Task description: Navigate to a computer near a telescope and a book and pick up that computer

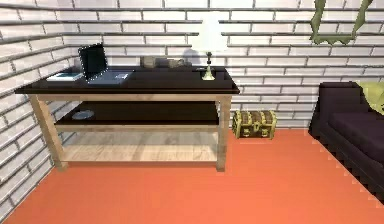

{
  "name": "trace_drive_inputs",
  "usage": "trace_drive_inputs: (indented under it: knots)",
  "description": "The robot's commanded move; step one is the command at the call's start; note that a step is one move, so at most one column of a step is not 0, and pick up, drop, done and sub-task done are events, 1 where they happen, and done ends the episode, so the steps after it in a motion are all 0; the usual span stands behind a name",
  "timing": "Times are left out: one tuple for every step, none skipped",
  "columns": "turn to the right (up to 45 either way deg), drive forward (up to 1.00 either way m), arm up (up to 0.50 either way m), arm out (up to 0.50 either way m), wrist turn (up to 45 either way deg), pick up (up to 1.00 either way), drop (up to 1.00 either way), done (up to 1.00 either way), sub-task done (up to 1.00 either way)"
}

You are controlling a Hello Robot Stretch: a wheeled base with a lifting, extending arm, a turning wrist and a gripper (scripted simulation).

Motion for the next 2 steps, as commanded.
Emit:
trace_drive_inputs:
  knots:
    - [-15.0, 0.0, 0.0, 0.0, 0.0, 0.0, 0.0, 0.0, 0.0]
    - [0.0, 1.0, 0.0, 0.0, 0.0, 0.0, 0.0, 0.0, 0.0]
